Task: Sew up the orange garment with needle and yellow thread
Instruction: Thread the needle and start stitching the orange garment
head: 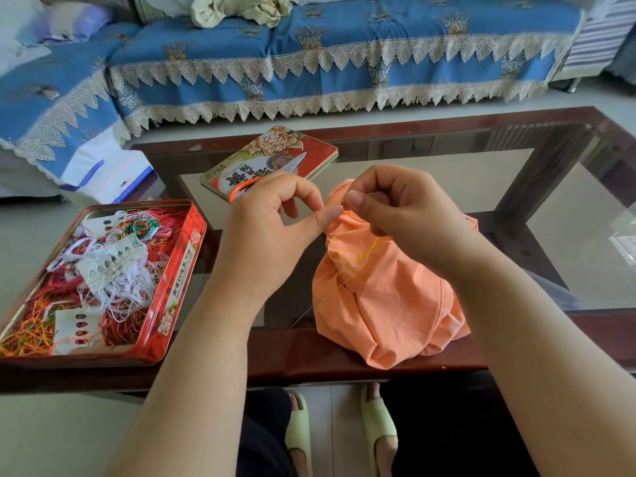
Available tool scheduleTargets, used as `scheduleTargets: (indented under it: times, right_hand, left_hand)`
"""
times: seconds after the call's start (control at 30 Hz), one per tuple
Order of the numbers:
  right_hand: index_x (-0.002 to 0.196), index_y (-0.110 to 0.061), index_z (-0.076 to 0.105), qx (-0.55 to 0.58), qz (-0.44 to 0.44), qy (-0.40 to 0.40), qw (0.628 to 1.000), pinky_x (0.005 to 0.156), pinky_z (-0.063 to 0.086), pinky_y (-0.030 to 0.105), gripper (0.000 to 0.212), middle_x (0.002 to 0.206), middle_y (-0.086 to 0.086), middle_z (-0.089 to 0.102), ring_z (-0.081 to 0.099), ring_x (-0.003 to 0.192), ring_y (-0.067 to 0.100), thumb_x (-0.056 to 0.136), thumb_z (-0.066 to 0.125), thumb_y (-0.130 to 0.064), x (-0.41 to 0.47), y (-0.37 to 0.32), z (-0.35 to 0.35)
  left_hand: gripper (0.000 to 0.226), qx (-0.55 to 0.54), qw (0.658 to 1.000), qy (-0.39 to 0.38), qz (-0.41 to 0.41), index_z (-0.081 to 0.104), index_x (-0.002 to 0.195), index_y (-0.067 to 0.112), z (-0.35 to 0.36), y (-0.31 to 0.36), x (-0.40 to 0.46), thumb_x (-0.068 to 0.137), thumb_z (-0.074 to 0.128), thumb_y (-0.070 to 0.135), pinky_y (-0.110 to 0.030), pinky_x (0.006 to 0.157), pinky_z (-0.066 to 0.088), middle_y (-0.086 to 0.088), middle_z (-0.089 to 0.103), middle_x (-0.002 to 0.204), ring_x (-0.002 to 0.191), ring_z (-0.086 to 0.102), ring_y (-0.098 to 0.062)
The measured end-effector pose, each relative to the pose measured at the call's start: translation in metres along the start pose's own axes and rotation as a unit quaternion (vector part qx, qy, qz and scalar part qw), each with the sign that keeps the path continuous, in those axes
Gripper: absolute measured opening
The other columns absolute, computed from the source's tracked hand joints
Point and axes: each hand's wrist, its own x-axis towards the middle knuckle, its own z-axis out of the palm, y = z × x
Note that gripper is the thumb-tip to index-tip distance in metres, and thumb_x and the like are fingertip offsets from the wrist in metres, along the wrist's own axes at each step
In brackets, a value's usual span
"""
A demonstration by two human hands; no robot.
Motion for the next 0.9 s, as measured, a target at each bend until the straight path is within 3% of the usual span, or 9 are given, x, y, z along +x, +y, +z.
scheduleTargets:
  times: [0.2, 0.4, 0.5, 0.7, 0.9]
  right_hand:
    - [0.080, -0.013, 0.061, 0.117, 0.029, -0.001, 0.993, 0.052, 0.038, 0.021, 0.014, 0.052, -0.013, 0.047, 0.038, 0.053, 0.009, 0.093, 0.059, -0.010, 0.000, -0.004, 0.004]
    - [0.078, -0.007, 0.057, 0.208, 0.063, -0.005, 0.976, 0.044, 0.033, 0.017, 0.015, 0.057, 0.001, 0.037, 0.032, 0.048, 0.007, 0.093, 0.056, -0.007, 0.000, -0.003, 0.011]
    - [0.077, -0.005, 0.054, 0.255, 0.087, -0.017, 0.963, 0.042, 0.029, 0.017, 0.016, 0.058, 0.003, 0.033, 0.029, 0.048, 0.007, 0.093, 0.053, -0.005, 0.001, -0.001, 0.015]
    - [0.083, -0.005, 0.057, 0.179, 0.077, -0.001, 0.981, 0.045, 0.034, 0.017, 0.012, 0.060, 0.002, 0.035, 0.032, 0.049, 0.007, 0.095, 0.055, -0.009, 0.001, 0.002, 0.013]
    - [0.085, -0.007, 0.058, 0.114, 0.066, 0.007, 0.991, 0.049, 0.037, 0.020, 0.011, 0.053, -0.010, 0.042, 0.036, 0.050, 0.008, 0.095, 0.057, -0.009, 0.002, 0.003, 0.012]
  left_hand:
    - [0.017, -0.152, 0.988, 0.013, -0.033, 0.062, 0.077, 0.010, -0.001, 0.001, 0.000, 0.082, 0.076, 0.017, -0.033, 0.068, 0.055, 0.010, 0.072, 0.089, 0.079, 0.064, -0.022]
    - [0.020, -0.223, 0.974, 0.001, -0.047, 0.059, 0.074, 0.019, 0.001, 0.001, 0.000, 0.083, 0.073, 0.008, -0.020, 0.066, 0.051, 0.013, 0.069, 0.084, 0.077, 0.063, -0.007]
    - [0.022, -0.267, 0.960, 0.010, -0.077, 0.057, 0.070, 0.019, 0.005, 0.001, 0.001, 0.080, 0.073, 0.007, -0.022, 0.061, 0.050, 0.013, 0.068, 0.079, 0.069, 0.061, -0.006]
    - [0.025, -0.279, 0.953, -0.003, -0.120, 0.052, 0.068, 0.009, 0.006, 0.000, 0.003, 0.080, 0.072, 0.001, -0.023, 0.054, 0.053, 0.011, 0.064, 0.071, 0.066, 0.062, -0.006]
    - [0.021, -0.287, 0.950, -0.018, -0.125, 0.058, 0.077, 0.016, 0.005, -0.005, 0.003, 0.076, 0.078, 0.008, -0.032, 0.064, 0.057, 0.009, 0.064, 0.073, 0.073, 0.061, -0.012]
